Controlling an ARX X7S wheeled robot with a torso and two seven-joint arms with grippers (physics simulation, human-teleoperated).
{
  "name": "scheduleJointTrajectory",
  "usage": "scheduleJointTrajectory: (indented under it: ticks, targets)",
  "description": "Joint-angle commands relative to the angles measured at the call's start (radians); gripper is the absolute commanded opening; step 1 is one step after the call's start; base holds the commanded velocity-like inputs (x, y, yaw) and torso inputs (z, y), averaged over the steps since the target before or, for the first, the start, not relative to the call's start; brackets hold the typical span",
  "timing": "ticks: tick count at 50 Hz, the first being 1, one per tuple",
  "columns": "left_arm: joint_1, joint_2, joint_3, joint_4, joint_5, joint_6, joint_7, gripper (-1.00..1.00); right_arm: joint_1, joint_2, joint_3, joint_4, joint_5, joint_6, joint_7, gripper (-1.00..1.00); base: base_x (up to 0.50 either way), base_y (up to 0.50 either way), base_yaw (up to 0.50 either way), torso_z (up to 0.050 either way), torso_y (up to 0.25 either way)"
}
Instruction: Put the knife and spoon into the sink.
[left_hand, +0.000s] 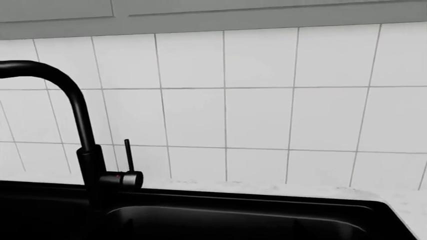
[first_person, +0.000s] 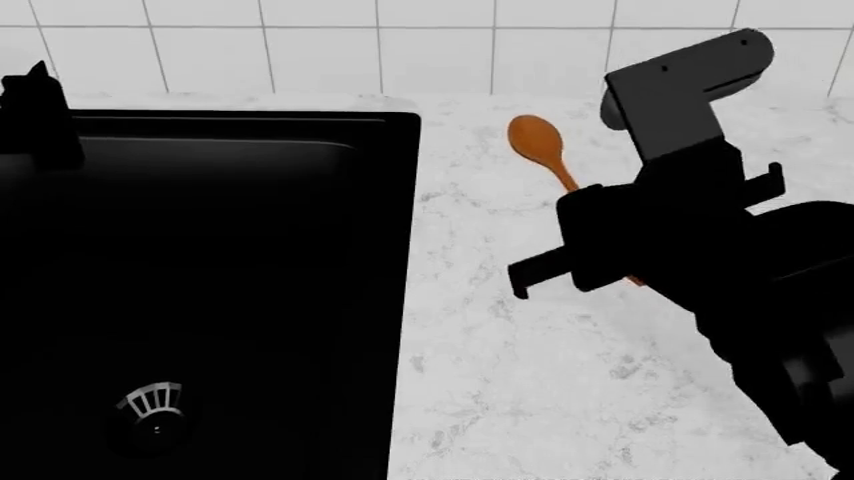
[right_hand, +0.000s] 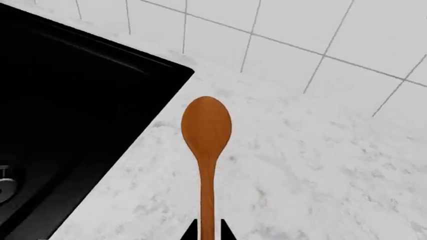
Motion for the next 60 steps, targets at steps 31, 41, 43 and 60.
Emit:
scheduleJointTrajectory:
  ticks: [31, 41, 43, 60]
  targets:
    - [-0.012, 0.013, 0.028, -0.029, -0.010, 0.024, 0.004, 1.00, 0.073, -0.493, -0.397, 0.346, -0.069, -0.386, -0.246, -1.00, 0.00, 0.00, 0.00, 0.000, 0.000]
    - [-0.022, 0.017, 0.039, -0.050, -0.011, 0.038, 0.011, 1.00, 0.242, -0.500, -1.077, 0.541, 0.609, -0.833, -0.043, -1.00, 0.00, 0.00, 0.00, 0.000, 0.000]
    - [-0.025, 0.019, 0.040, -0.050, -0.013, 0.037, 0.011, 1.00, 0.237, -0.501, -1.139, 0.532, 0.653, -0.868, -0.030, -1.00, 0.00, 0.00, 0.00, 0.000, 0.000]
    - [-0.023, 0.011, 0.036, -0.034, -0.024, 0.029, 0.010, 1.00, 0.127, -0.501, -1.154, 0.467, 0.558, -0.779, -0.008, -1.00, 0.00, 0.00, 0.00, 0.000, 0.000]
